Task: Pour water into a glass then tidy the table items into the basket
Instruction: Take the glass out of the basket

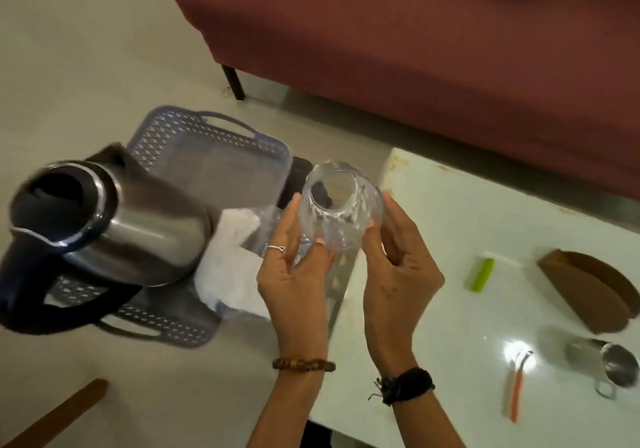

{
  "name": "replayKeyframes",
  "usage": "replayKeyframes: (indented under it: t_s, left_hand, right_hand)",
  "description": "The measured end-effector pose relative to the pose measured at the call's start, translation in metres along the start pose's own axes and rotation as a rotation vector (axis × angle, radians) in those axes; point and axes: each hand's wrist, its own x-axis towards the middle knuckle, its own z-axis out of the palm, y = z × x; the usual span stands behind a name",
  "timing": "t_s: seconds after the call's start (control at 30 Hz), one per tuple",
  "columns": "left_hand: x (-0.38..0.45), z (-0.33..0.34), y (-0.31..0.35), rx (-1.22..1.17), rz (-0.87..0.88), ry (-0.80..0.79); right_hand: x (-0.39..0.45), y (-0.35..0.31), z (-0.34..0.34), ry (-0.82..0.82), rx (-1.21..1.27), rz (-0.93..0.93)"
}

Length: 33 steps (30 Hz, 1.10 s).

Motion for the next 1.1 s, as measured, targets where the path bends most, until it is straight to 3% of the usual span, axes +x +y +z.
replayKeyframes:
  t_s: [0.27,0.5,0.7,1.1]
  left_hand:
    - [-0.151,0.048,-0.062,-0.06,-0.235,-0.123]
    - [-0.214,0.077,-0.133,0.015,-0.49,-0.104]
    - [-0.217,0.089,-0.18,0.069,-0.593,0.02]
    - [-0.209,0.097,-0.203,0.137,-0.605,0.03]
  right_hand:
    - [-0.029,0.01,-0.178,0.079,-0.029,0.221]
    - [-0.036,0.062,-0.281,-0.001,-0.057,0.403]
    - [-0.031,0.11,-0.303,-0.072,-0.076,0.481]
    - [-0.024,0.145,-0.306,-0.087,-0.016,0.541]
